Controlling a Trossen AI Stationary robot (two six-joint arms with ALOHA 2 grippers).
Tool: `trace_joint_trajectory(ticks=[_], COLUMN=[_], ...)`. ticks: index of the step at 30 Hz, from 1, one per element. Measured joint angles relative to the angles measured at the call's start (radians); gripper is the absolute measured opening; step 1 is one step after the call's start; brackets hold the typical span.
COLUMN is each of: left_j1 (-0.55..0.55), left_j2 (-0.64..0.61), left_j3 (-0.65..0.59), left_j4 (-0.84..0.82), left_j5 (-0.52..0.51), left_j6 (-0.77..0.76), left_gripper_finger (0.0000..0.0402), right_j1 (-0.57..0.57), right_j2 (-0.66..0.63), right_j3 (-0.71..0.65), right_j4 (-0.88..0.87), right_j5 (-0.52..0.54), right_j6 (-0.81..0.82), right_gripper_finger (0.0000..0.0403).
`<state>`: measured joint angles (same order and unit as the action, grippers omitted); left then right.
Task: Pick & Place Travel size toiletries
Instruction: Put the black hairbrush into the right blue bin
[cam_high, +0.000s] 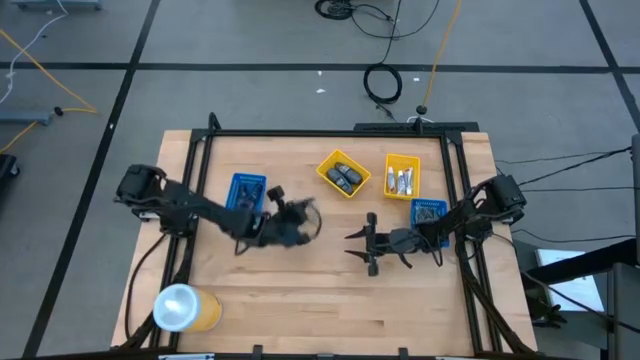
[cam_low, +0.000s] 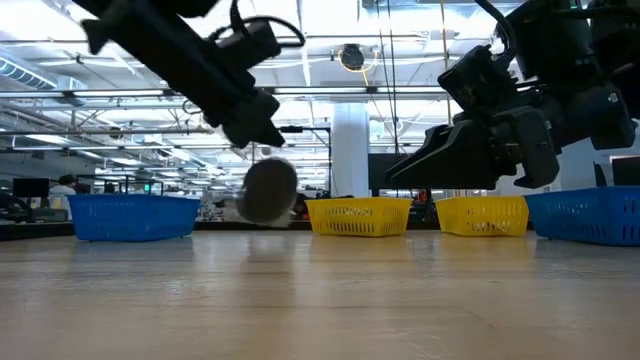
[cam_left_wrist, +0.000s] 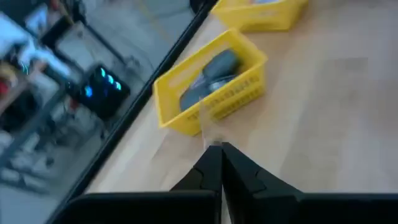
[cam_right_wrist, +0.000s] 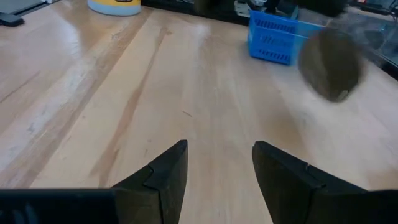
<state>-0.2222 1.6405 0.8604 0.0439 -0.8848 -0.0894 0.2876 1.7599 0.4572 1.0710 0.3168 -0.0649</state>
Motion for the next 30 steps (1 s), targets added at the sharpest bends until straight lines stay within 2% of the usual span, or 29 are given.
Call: trace_joint_trajectory(ticks=[2, 4, 9, 11, 13, 15, 18, 20, 23, 27, 30], left_j1=[-0.045, -0.076, -0.116, -0.120, -0.120, -0.113, -0.064, -0.008, 0.083, 0.183, 0.216], left_j2=[0.019, 0.039, 0.077, 0.077, 0.070, 0.034, -0.014, -0.024, -0.020, 0.032, 0.067], left_j3=[0.000, 0.000, 0.000, 0.000, 0.000, 0.000, 0.002, 0.000, 0.000, -0.002, 0.000], left_j4=[0.027, 0.040, 0.101, 0.121, 0.115, 0.039, -0.084, -0.173, -0.269, -0.282, -0.249], left_j5=[-0.011, 0.047, 0.343, 0.423, 0.433, 0.380, 0.288, 0.274, 0.298, 0.393, 0.491], left_j6=[0.027, 0.024, -0.017, -0.021, -0.033, -0.087, -0.266, -0.372, -0.425, -0.422, -0.400], left_gripper_finger=[0.0004, 0.0005, 0.0006, 0.0006, 0.0006, 0.0007, 0.0010, 0.0012, 0.0006, 0.0005, 0.0004], right_j1=[-0.003, -0.004, -0.003, -0.003, -0.003, -0.004, -0.005, -0.006, -0.006, -0.006, -0.006], right_j2=[0.000, 0.000, 0.000, 0.000, 0.000, 0.000, 0.000, 0.000, 0.000, 0.000, 0.000], right_j3=[0.000, 0.000, 0.000, 0.000, 0.000, 0.000, 0.000, 0.000, 0.000, 0.000, -0.001], right_j4=[-0.001, 0.002, 0.008, 0.011, 0.010, 0.011, 0.010, 0.010, 0.017, 0.017, 0.018], right_j5=[0.000, 0.001, -0.002, -0.003, -0.003, -0.003, -0.003, -0.003, -0.004, -0.004, -0.004], right_j6=[0.001, 0.001, 0.001, 0.001, 0.014, 0.030, 0.031, 0.031, 0.032, 0.032, 0.032], right_gripper_finger=[0.0171, 0.0171, 0.0171, 0.0171, 0.0171, 0.0171, 0.0171, 0.0171, 0.0171, 0.0171, 0.0171])
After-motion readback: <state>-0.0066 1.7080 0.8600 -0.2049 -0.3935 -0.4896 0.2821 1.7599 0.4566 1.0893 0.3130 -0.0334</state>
